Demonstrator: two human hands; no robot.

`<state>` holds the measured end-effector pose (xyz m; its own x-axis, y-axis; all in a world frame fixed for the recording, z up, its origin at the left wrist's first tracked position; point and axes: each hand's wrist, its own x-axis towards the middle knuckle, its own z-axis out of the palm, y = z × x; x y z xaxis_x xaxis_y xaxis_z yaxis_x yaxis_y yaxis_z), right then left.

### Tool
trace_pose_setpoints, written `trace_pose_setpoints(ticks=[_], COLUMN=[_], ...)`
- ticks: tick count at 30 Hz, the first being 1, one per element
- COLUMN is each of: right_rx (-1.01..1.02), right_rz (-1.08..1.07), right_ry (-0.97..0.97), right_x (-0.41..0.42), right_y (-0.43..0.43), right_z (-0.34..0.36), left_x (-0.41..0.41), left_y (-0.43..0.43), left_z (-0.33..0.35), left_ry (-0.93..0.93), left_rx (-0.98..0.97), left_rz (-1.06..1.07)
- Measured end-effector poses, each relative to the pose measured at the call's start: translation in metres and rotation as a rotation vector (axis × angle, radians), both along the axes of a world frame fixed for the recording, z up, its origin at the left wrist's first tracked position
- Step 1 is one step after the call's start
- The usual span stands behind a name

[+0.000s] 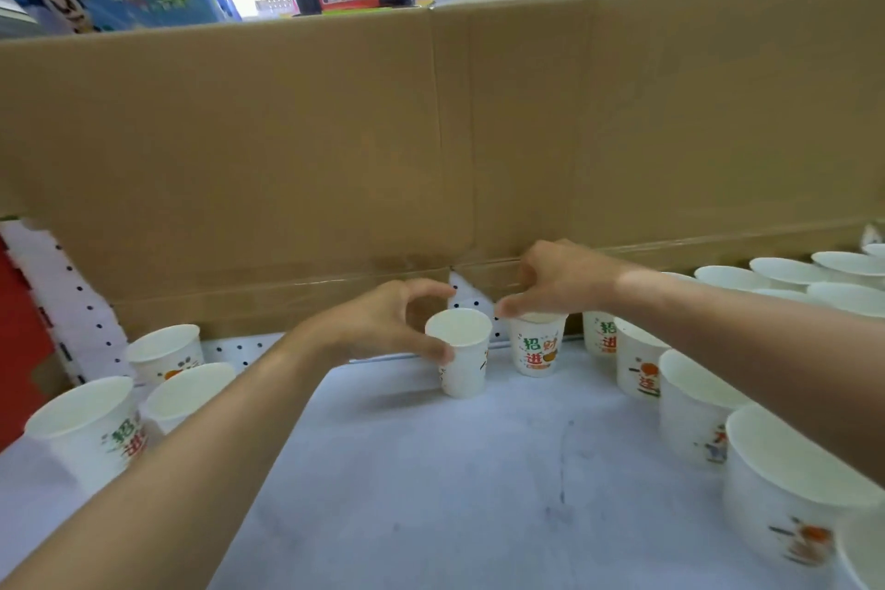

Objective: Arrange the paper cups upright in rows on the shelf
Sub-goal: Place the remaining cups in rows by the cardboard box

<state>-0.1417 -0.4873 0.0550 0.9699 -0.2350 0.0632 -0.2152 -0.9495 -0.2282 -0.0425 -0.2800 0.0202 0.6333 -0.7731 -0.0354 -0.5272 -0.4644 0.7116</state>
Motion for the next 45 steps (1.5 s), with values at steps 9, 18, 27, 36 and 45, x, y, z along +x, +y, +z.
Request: trace_pose_setpoints(ticks=[9,18,27,36,45], right_rx=[-0.069,-0.12,-0.108,-0.326,0.109], right_rz=[0.049,0.069,0.046,0.104,0.676], right_ry=[0.063,0.045,0.0,-0.189,-0.317], right_x=[-0.002,0.003,0.001,0.002,0.044], right_y=[-0.018,-0.032,-0.036,-0.016,0.138], right_z=[-0.002,-0.005,-0.006,-0.004,-0.009], left_x=[-0.02,-0.027,-0.018,-0.033,-0.058], left_y=[-0.029,-0.041,-0.061,-0.044,0.106], left_z=[-0.011,-0.013,-0.026,-0.02,-0.005], left_ry=[-0.118,-0.149,-0.086,-0.163,-0.649], left_rx=[-0.123,-0.215,-0.235,-0.247,-0.165], left_rz=[0.272,0.248,0.312,0.34,0.531])
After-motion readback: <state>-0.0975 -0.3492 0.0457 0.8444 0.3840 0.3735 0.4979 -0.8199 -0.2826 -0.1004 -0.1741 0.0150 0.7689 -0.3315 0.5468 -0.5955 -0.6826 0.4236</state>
